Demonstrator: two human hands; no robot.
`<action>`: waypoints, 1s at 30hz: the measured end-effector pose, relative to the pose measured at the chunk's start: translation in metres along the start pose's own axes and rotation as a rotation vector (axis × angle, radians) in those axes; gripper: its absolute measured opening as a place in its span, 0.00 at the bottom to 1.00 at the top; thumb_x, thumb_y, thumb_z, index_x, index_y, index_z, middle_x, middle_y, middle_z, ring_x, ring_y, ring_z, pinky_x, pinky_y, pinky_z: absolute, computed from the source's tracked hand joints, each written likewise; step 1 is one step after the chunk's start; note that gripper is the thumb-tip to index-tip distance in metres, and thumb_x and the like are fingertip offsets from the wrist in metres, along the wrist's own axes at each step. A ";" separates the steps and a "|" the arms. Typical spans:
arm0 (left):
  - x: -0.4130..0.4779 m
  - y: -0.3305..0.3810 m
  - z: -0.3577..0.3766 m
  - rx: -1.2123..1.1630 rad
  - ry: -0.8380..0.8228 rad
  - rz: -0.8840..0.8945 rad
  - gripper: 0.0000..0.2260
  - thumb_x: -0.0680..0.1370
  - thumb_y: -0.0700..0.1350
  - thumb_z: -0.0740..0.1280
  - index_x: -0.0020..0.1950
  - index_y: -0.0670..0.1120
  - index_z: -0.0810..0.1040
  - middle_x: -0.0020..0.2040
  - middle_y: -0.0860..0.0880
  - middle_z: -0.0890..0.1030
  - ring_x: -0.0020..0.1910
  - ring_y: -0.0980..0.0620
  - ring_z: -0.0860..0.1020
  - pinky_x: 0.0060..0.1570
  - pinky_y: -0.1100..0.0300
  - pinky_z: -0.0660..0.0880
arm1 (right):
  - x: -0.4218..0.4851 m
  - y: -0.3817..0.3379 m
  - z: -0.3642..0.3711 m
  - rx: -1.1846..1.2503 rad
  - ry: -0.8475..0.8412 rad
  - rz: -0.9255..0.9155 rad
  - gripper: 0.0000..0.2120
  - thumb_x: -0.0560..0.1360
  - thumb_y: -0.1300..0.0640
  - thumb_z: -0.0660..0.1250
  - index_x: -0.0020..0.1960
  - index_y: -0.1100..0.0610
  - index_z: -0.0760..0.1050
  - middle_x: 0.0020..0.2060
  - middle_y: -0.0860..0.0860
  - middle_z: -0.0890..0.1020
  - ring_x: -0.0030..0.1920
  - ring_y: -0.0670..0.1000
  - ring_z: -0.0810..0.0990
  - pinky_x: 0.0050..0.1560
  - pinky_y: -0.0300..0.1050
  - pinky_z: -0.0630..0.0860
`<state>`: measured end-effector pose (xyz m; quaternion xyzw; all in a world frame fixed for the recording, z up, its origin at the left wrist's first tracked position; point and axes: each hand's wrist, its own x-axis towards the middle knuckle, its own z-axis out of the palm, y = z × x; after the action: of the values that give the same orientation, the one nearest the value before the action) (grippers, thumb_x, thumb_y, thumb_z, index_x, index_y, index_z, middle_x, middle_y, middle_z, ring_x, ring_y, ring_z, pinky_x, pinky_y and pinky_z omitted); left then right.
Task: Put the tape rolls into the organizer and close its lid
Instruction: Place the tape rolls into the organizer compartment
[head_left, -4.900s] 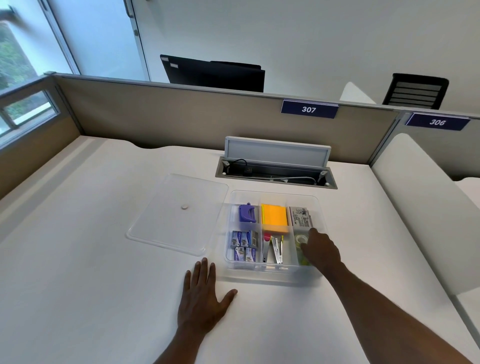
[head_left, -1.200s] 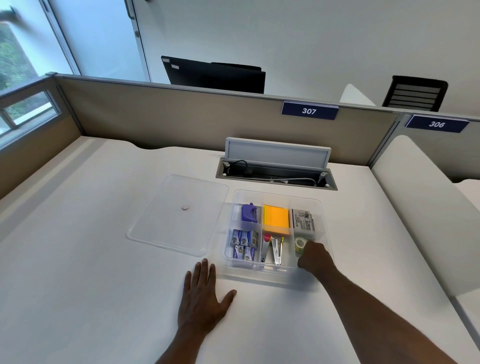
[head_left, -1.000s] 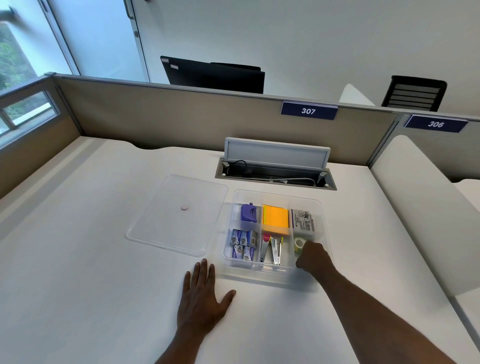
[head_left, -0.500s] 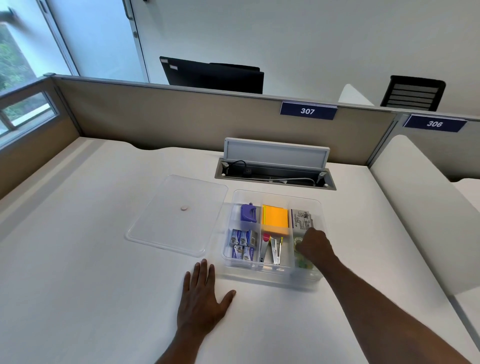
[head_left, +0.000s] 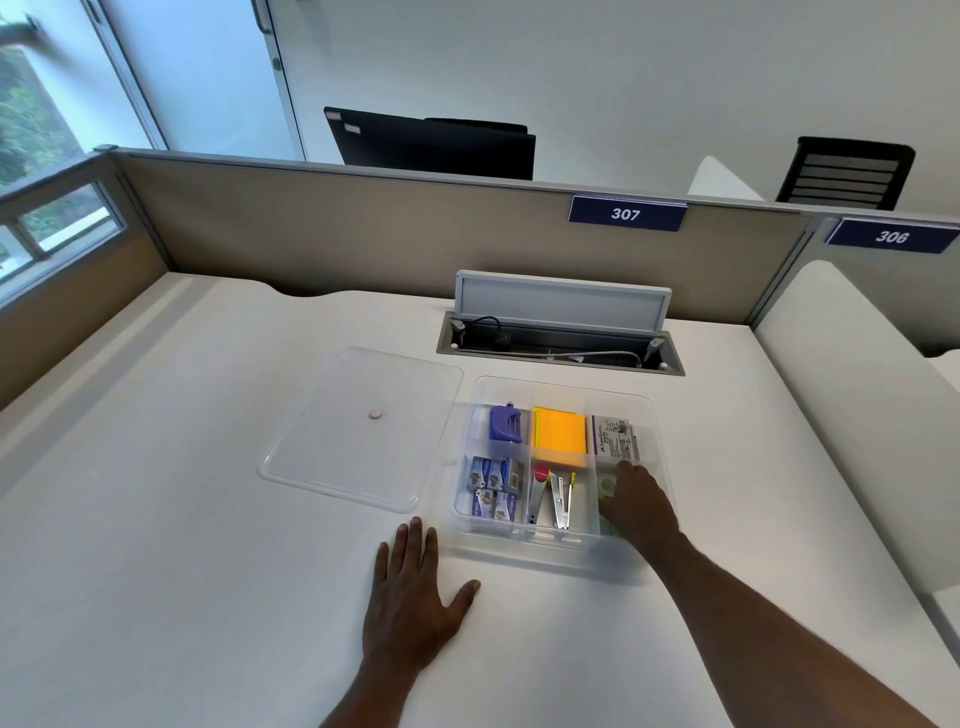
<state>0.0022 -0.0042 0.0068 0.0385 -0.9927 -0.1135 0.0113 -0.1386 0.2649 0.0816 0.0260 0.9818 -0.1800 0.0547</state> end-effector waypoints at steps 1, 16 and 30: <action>0.000 0.000 0.000 -0.001 -0.001 0.001 0.40 0.73 0.71 0.51 0.75 0.43 0.60 0.77 0.43 0.57 0.76 0.44 0.54 0.73 0.50 0.44 | 0.000 0.000 0.001 0.003 0.001 0.011 0.24 0.72 0.50 0.70 0.59 0.63 0.70 0.56 0.60 0.78 0.55 0.60 0.79 0.54 0.52 0.78; 0.000 0.000 0.000 -0.006 -0.003 0.000 0.40 0.73 0.71 0.51 0.75 0.44 0.59 0.77 0.43 0.57 0.76 0.45 0.53 0.73 0.50 0.43 | 0.001 -0.004 0.009 -0.025 0.081 0.093 0.22 0.75 0.51 0.65 0.63 0.62 0.66 0.53 0.59 0.82 0.53 0.61 0.82 0.50 0.54 0.79; 0.001 -0.002 0.003 0.001 -0.008 0.001 0.39 0.73 0.70 0.53 0.73 0.43 0.63 0.75 0.42 0.62 0.75 0.43 0.59 0.72 0.49 0.47 | 0.002 -0.005 0.011 -0.022 0.097 0.109 0.23 0.75 0.53 0.64 0.64 0.65 0.63 0.53 0.63 0.80 0.52 0.63 0.81 0.50 0.55 0.79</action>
<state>0.0013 -0.0054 0.0034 0.0376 -0.9928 -0.1134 0.0073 -0.1397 0.2563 0.0732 0.0874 0.9823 -0.1646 0.0169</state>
